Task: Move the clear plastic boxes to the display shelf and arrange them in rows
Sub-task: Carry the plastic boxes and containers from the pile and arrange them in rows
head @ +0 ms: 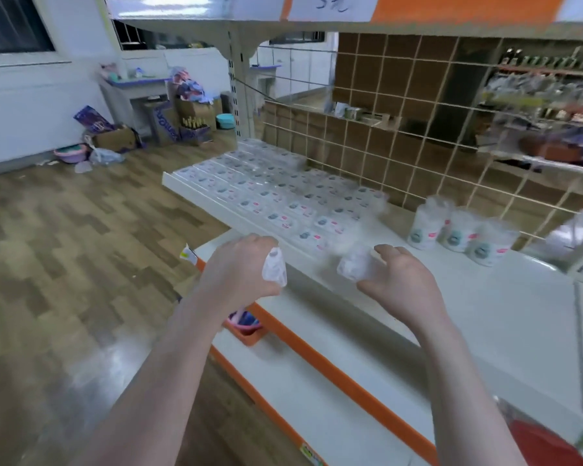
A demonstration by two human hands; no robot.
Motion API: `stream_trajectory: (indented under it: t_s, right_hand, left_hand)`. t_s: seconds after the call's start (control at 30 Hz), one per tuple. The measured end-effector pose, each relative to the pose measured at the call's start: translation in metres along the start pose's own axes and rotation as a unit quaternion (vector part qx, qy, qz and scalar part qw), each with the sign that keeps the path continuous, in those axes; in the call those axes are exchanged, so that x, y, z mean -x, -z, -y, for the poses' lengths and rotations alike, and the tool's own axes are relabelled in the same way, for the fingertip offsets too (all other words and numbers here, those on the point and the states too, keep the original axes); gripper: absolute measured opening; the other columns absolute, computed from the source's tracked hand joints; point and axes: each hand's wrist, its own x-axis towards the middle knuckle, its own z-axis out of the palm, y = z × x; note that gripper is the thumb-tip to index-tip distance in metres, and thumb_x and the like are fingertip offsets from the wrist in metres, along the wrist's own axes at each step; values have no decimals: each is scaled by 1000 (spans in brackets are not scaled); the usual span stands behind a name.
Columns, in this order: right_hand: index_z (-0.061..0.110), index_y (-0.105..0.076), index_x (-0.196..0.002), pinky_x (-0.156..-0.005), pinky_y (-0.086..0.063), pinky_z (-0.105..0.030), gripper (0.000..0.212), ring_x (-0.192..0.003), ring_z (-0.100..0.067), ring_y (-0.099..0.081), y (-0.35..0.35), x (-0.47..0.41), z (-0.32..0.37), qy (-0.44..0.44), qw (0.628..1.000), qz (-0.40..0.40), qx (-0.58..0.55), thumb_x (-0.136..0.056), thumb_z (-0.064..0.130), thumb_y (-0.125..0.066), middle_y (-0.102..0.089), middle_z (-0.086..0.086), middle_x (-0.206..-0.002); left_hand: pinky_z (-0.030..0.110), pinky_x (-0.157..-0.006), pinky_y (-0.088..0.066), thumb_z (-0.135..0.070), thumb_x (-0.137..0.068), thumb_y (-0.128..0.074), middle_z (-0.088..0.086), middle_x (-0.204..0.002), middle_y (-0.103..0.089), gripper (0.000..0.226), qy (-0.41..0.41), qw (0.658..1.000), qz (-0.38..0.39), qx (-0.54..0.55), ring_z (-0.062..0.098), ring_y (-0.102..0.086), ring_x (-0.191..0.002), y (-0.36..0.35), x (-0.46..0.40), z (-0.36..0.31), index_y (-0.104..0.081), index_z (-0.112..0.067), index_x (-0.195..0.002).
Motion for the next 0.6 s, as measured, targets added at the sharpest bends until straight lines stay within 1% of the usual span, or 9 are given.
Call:
stream_trajectory:
  t_s: [0.07,0.13,0.2,0.3,0.33,0.47,0.53,0.6]
  right_hand:
    - [13,-49,-130,-86,-41,-32,56,-113,-27,-50,-10,-31,15,-10,1000,1,-3,-78,27,-65,-52,-9,-127]
    - [15,-46,-134,-87,-42,-32,61,-115,-27,-50,-16,-60,29,-17,1000,0,-5,-78,29,-65,-51,-8,-131]
    - [16,-44,-135,-86,-42,-32,63,-117,-27,-50,-24,-84,42,-22,1000,11,3,-78,31,-66,-50,-7,-135]
    - [16,-49,-126,-76,-43,-30,54,-109,-26,-54,-32,-114,59,-33,999,15,6,-77,30,-66,-54,-7,-127]
    - [15,-50,-125,-75,-44,-30,52,-108,-26,-54,-34,-123,64,-40,999,18,7,-78,28,-65,-55,-8,-125]
    - [20,-46,-133,-73,-43,-28,57,-105,-24,-55,-49,-158,83,-67,997,28,30,-79,32,-62,-58,-7,-119]
    - [21,-47,-131,-73,-43,-29,53,-101,-23,-55,-59,-175,92,-80,995,31,44,-82,35,-61,-58,-7,-115]
    - [18,-46,-131,-76,-44,-30,50,-103,-23,-54,-69,-191,103,-103,992,48,62,-86,35,-58,-55,-8,-120]
  left_hand:
    - [27,-89,-39,-39,-77,-70,-3,-130,-52,65,1,1000,15,-6,18,-49,-116,7,-26,23,-44,-22,-134]
    - [28,-94,-38,-39,-78,-70,-3,-136,-49,70,-4,1000,11,0,17,-46,-121,14,-52,46,-40,-23,-139]
    - [29,-97,-38,-38,-79,-70,-2,-139,-47,72,-6,1000,18,12,17,-45,-125,19,-74,65,-37,-22,-142]
    - [30,-98,-39,-39,-79,-70,-1,-140,-46,74,-17,999,35,10,18,-45,-125,18,-109,90,-36,-22,-142]
    - [31,-99,-40,-39,-79,-70,-1,-139,-46,74,-19,999,40,11,18,-45,-125,17,-123,98,-36,-22,-142]
    - [32,-102,-39,-42,-79,-70,-2,-143,-42,78,-64,996,65,8,18,-43,-128,6,-179,127,-33,-23,-144]
    - [32,-103,-37,-43,-79,-70,-1,-143,-41,78,-93,992,83,9,19,-42,-128,-2,-209,142,-32,-22,-144]
    - [31,-102,-35,-43,-79,-70,-1,-143,-41,79,-123,987,102,5,19,-41,-129,-8,-239,159,-32,-21,-144]
